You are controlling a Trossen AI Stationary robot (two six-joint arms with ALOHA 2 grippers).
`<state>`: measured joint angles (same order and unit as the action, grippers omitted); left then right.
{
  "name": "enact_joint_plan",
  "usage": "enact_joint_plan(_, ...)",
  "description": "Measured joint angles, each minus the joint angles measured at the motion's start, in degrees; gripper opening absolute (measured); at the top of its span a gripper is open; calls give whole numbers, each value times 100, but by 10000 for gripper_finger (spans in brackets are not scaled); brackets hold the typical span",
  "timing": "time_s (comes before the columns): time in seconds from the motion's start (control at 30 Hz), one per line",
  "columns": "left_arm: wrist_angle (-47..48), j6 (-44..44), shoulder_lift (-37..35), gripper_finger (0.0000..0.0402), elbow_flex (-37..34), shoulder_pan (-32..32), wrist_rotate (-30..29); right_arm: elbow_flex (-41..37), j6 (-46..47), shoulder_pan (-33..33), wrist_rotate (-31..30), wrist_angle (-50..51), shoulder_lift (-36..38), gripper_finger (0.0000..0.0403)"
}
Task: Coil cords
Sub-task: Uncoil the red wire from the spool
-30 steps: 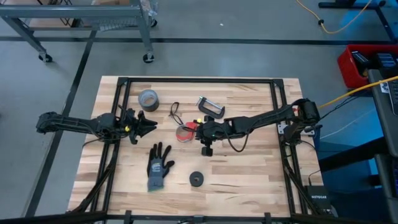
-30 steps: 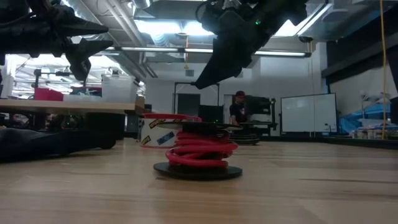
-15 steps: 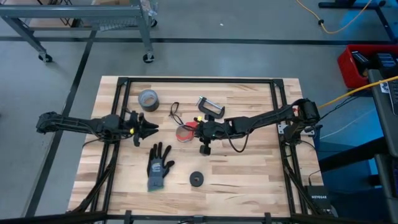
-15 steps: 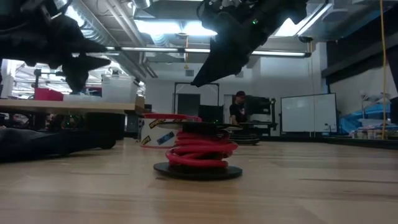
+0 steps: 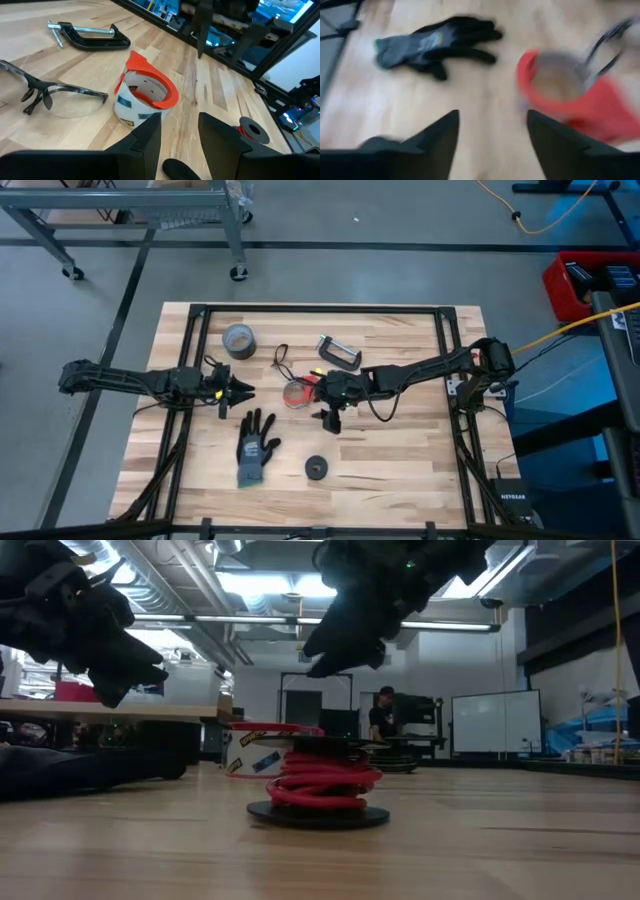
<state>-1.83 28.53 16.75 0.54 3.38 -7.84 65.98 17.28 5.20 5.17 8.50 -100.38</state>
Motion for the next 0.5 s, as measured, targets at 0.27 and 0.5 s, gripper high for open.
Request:
enact_joint_plan(0.27,0,-24,0,123,0,0,2,-4,1265,445,697,476,-109,308)
enact_joint_plan(0.5,-3,-22,0,123,0,0,2,-7,1842,845,946,-72,-760,281)
